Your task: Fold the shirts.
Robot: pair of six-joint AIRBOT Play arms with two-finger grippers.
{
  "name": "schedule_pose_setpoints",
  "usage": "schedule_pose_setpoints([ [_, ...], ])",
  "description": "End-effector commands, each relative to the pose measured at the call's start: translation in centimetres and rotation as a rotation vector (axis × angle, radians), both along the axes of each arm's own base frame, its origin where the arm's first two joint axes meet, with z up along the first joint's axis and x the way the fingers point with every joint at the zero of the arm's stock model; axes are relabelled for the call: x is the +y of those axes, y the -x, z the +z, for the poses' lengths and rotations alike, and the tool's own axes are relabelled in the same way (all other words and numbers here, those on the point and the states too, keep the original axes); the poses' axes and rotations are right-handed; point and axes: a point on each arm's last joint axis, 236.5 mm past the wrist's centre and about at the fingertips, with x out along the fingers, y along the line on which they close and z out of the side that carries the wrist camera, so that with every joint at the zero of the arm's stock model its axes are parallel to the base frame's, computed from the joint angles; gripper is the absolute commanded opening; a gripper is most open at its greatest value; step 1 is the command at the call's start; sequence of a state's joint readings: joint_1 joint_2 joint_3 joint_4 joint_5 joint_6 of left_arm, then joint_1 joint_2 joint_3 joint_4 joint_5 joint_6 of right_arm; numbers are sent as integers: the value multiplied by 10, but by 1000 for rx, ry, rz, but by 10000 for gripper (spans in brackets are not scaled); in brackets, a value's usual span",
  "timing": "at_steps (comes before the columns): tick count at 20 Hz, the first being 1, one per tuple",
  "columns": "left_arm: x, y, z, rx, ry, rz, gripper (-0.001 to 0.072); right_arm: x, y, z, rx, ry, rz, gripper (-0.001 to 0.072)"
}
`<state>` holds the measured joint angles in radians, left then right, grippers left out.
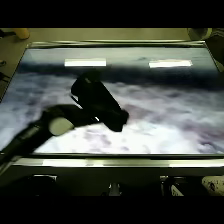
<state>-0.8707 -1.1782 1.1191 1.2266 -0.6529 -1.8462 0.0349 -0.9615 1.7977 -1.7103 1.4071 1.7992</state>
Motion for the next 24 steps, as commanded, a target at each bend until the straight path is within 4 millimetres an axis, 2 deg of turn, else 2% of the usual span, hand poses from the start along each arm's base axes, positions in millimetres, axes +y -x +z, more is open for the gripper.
schedule_pose_setpoints([
  [1,-1,32,-70,128,-151,-37,720,-8,32,-24,139,-7,-45,665],
  [2,25,2,-59,58,-226,-27,720,-5,34,-38,207,-15,-38,665],
  [3,66,-42,-42,-7,-306,46,720,1,32,-54,276,-28,-19,665],
  [5,158,-122,-11,-56,-387,242,719,28,26,-97,422,-70,90,665],
  [6,200,-149,-7,-35,-391,339,712,45,23,-123,499,-110,154,665],
  [7,244,-168,-14,24,-388,439,702,63,22,-148,568,-160,207,665],
  [8,280,-177,-35,120,-382,515,702,79,21,-174,628,-208,260,665],
  [9,301,-177,-62,242,-368,558,702,94,22,-202,683,-259,306,665],
  [10,310,-174,-89,357,-344,565,703,105,24,-229,738,-308,332,665],
  [11,311,-173,-115,452,-306,556,702,113,28,-252,788,-345,345,666],
  [13,294,-182,-148,541,-205,545,703,123,40,-289,876,-393,370,670],
  [16,259,-203,-172,561,-79,557,703,126,52,-327,945,-403,389,687],
  [18,243,-204,-189,585,-66,549,703,127,62,-351,1001,-418,387,691],
  [20,234,-206,-203,592,-68,547,702,131,73,-368,1053,-434,416,705],
  [22,230,-213,-207,561,-62,557,700,131,81,-386,1096,-432,432,708],
  [24,228,-218,-210,548,-52,570,583,133,91,-405,1151,-451,441,709],
])
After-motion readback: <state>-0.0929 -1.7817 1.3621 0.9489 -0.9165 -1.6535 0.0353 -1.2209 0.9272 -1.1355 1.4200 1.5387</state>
